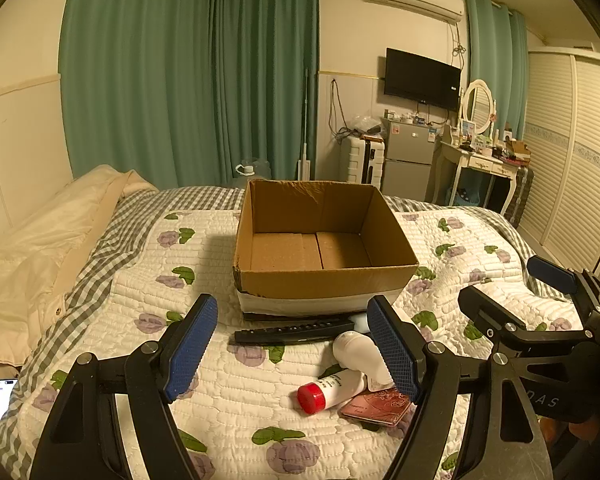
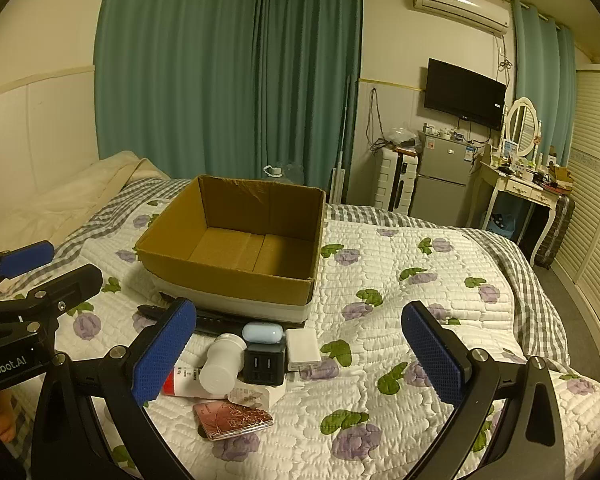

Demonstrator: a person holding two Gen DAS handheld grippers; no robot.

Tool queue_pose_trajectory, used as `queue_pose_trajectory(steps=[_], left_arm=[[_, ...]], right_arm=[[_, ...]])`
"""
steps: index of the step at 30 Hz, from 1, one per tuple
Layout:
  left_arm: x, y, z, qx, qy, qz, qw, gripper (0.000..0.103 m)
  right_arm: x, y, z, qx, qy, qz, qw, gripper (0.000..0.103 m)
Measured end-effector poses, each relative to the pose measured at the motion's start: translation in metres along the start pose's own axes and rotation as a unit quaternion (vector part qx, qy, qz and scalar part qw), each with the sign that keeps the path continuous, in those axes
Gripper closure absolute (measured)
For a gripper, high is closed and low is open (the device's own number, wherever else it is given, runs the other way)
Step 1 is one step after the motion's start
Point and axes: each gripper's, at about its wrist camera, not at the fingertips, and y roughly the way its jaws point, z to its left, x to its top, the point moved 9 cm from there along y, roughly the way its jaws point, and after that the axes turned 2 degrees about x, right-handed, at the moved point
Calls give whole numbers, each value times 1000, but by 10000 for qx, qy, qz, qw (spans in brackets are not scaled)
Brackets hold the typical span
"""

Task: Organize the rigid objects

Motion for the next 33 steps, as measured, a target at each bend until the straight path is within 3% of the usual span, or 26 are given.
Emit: queue_pose_trajectory(steps=[33], left_arm=[[0,1,0,-19,1,14,10000,23]], right_arm=[[-2,2,3,25,-48,42,10000,0]])
